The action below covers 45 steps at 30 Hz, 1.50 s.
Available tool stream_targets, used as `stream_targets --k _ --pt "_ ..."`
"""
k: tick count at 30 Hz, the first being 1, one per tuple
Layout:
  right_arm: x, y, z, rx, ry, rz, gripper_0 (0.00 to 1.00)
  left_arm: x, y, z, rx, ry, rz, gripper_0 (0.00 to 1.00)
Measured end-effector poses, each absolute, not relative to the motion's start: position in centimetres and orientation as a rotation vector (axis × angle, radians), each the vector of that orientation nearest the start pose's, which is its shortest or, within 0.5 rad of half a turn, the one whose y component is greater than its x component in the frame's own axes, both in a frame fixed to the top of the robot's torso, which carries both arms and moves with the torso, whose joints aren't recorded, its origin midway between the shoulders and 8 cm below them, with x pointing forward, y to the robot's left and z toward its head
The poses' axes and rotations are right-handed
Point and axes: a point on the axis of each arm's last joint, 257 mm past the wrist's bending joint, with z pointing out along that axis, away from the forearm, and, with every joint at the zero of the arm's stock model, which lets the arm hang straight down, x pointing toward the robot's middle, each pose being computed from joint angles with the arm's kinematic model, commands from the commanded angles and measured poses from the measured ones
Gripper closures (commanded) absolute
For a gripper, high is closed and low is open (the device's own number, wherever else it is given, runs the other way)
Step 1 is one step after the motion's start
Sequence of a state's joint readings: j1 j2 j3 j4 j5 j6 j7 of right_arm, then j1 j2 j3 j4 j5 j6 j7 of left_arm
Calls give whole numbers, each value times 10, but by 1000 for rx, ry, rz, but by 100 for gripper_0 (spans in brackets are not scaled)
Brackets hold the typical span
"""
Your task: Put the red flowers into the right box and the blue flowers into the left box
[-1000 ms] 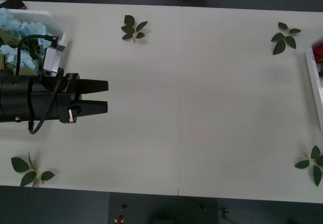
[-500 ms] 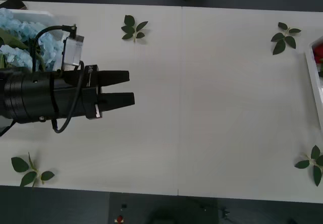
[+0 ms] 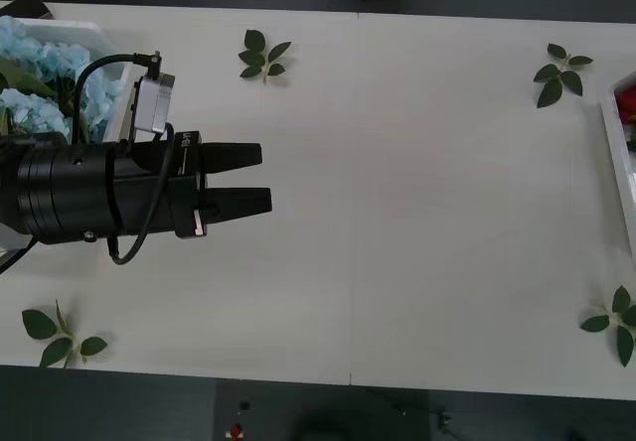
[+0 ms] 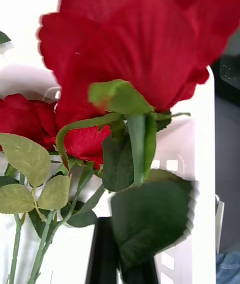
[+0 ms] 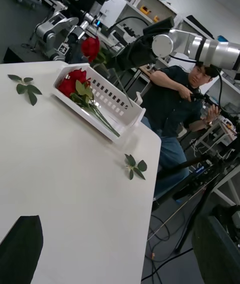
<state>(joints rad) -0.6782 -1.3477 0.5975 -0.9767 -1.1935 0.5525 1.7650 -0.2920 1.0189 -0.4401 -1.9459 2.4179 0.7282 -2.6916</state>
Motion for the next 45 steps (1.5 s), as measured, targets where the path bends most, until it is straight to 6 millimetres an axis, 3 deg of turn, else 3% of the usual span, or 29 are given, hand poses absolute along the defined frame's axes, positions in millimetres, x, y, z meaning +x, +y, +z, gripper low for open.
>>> stream_targets --k 21,24,27,32,37,40,45 --pt "564 -642 -98 -75 2178 -487 0 370 61 -75 938 1531 -1194 13" --pt "566 -633 -101 -71 2184 -449 0 370 61 -75 937 1531 -1194 13" --pt "568 -602 -110 -71 2220 -339 0 370 61 -76 937 1531 -1194 13" --pt "563 -490 -119 -77 2305 89 0 370 61 -76 936 1533 -1193 14" --pt "537 -393 -102 14 2333 645 0 371 62 -76 935 1534 -1192 14" --pt "521 -376 -102 -216 2332 665 0 371 62 -76 935 1535 -1191 13" --pt "487 -333 -84 -564 2203 867 0 371 62 -76 935 1535 -1191 14"
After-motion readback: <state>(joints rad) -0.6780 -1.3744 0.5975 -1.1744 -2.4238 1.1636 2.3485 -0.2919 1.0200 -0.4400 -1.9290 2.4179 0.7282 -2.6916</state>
